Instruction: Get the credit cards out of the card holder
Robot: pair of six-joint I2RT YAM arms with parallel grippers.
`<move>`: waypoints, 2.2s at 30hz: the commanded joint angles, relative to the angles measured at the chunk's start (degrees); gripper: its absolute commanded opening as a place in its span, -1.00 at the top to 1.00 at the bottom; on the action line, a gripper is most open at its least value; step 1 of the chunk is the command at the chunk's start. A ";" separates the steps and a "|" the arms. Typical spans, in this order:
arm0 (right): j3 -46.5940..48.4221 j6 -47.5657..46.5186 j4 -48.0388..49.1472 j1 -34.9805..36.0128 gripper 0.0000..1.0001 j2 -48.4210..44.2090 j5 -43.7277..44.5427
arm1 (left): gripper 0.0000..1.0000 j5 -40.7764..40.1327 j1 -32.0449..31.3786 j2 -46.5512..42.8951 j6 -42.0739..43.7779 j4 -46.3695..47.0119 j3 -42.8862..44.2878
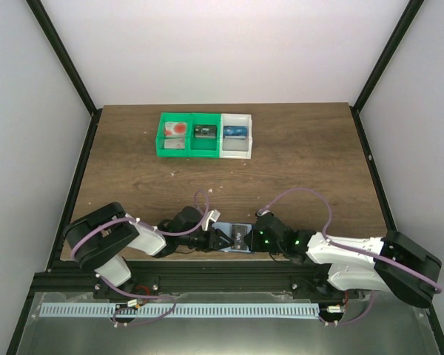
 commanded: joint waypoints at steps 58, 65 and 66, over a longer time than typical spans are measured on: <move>-4.86 1.80 3.79 0.44 0.72 0.49 -1.76 | 1.00 -2.26 4.62 -11.49 0.74 -5.10 -7.06; -3.64 -0.59 2.66 0.44 0.72 -1.21 -3.16 | 1.00 -3.43 6.18 -20.00 2.61 -13.73 -7.51; -3.12 -1.57 2.13 0.45 0.72 -1.80 -3.66 | 1.00 -3.35 6.22 -21.14 2.80 -14.75 -7.66</move>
